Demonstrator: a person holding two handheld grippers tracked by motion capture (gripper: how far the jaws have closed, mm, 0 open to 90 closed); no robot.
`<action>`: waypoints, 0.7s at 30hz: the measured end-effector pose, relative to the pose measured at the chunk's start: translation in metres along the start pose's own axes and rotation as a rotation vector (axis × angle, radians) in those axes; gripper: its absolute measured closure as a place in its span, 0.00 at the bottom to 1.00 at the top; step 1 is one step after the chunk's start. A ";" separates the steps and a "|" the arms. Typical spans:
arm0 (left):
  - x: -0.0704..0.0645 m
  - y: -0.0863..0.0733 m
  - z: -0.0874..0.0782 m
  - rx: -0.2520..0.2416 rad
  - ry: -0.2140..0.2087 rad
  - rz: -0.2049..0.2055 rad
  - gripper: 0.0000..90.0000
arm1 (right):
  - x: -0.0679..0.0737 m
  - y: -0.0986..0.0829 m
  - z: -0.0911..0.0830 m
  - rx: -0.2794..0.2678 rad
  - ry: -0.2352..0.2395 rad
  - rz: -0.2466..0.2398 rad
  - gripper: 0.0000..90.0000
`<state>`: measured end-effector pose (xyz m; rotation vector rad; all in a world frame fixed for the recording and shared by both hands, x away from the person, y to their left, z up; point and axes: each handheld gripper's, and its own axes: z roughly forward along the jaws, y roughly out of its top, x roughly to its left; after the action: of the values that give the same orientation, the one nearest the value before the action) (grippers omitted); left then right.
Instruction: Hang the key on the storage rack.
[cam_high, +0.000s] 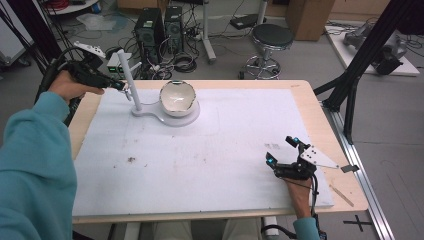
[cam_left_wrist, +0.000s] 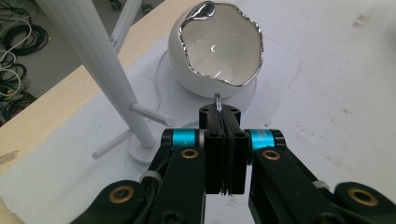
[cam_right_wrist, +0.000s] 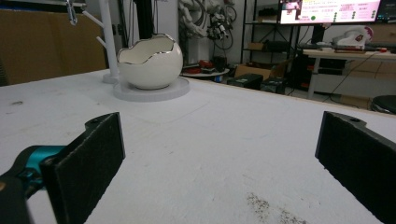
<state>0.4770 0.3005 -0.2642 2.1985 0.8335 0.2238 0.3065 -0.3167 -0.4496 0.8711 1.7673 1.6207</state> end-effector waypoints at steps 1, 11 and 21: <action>0.002 0.000 0.002 0.002 -0.005 -0.007 0.98 | 0.000 0.000 0.000 0.000 0.000 0.000 0.01; 0.014 -0.003 0.013 0.030 -0.005 -0.030 0.98 | 0.000 0.000 0.000 0.001 -0.002 0.003 0.01; 0.019 -0.005 0.016 0.034 0.006 -0.044 0.98 | 0.000 0.000 0.000 0.000 0.000 0.003 0.01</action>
<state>0.4957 0.3058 -0.2808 2.2100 0.8940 0.1964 0.3066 -0.3170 -0.4496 0.8744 1.7672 1.6226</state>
